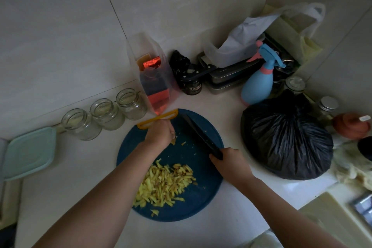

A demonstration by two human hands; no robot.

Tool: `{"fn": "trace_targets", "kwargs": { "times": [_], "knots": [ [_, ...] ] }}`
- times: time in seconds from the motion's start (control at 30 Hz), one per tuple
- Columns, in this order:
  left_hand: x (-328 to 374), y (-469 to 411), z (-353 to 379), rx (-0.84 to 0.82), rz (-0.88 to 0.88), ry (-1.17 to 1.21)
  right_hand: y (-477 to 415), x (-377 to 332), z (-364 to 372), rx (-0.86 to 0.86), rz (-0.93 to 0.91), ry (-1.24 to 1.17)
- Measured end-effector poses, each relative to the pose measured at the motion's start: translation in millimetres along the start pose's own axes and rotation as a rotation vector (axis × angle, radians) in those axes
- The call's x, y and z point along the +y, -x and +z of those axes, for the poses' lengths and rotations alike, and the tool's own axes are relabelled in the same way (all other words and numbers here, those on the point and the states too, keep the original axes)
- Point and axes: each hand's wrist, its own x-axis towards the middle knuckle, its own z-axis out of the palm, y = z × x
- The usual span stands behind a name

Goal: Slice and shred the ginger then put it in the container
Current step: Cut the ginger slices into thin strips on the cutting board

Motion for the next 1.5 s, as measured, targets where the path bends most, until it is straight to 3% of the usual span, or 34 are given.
{"fn": "trace_targets", "kwargs": {
  "times": [0.27,0.6,0.77,0.97,1.07,1.5],
  "knots": [
    [-15,4,-5,0.098,-0.023,0.112,1,-2,-1,-0.007,0.014,-0.048],
    [-19,7,-9,-0.121,-0.021,0.186,-1,1,1,0.002,0.009,-0.067],
    [10,16,18,-0.226,0.075,0.131,0,0,3,0.010,0.015,-0.056],
    [29,17,20,-0.164,0.085,0.176,1,5,1,-0.014,0.030,-0.135],
    [32,27,24,-0.229,0.093,0.173,2,6,-1,-0.018,0.047,-0.169],
    [5,29,18,-0.189,0.091,0.064,2,8,-2,-0.039,0.014,-0.165]
  ]
}}
